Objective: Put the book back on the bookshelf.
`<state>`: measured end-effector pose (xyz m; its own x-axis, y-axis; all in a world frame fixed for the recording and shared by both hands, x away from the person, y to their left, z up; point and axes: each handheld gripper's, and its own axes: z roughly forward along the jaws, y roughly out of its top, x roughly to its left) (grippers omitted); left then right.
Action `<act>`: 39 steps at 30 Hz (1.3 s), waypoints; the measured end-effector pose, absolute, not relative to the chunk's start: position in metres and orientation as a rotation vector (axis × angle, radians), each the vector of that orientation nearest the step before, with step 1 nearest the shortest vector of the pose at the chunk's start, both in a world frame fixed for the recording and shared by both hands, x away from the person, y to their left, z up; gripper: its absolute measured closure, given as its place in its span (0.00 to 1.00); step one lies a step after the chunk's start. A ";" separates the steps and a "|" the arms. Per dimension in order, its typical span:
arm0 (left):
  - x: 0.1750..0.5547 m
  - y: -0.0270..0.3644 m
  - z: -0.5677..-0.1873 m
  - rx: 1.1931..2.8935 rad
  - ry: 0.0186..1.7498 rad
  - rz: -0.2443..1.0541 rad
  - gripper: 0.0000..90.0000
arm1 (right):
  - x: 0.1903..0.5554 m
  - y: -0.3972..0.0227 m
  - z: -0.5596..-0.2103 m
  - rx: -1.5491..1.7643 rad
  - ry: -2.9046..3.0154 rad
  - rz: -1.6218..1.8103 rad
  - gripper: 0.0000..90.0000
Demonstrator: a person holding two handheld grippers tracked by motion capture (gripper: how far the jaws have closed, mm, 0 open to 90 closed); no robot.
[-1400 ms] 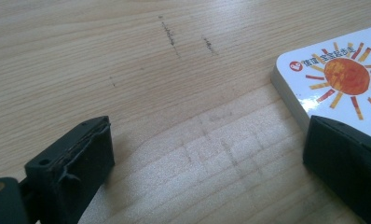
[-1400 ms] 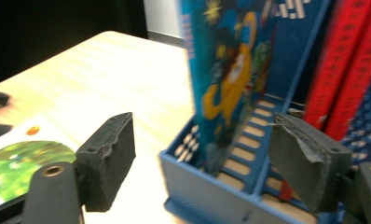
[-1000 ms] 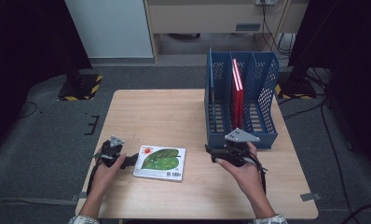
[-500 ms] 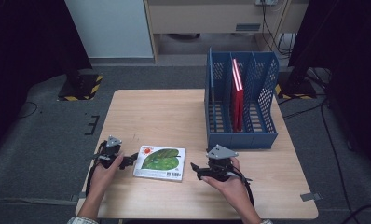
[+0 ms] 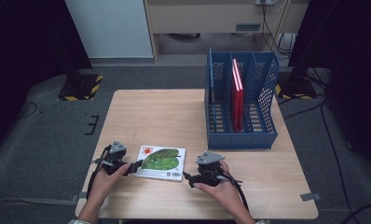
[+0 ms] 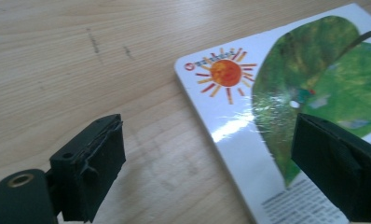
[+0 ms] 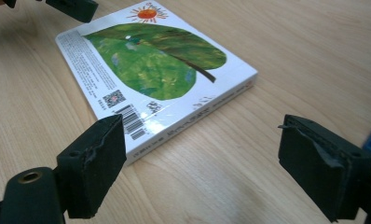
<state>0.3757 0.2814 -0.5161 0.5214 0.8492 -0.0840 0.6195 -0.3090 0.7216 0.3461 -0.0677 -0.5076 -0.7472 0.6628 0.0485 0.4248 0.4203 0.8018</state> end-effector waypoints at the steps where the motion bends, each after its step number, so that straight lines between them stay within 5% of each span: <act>1: 0.375 0.280 -0.517 2.047 1.185 0.400 0.11 | 0.346 -0.065 -0.509 0.947 2.412 1.237 0.18; 21: 0.374 0.264 -0.525 2.079 1.146 0.276 0.24 | 0.340 -0.034 -0.532 0.878 2.538 1.173 0.19; 39: 0.372 0.257 -0.525 2.079 1.132 0.257 0.28 | 0.343 -0.044 -0.533 0.899 2.551 1.160 0.31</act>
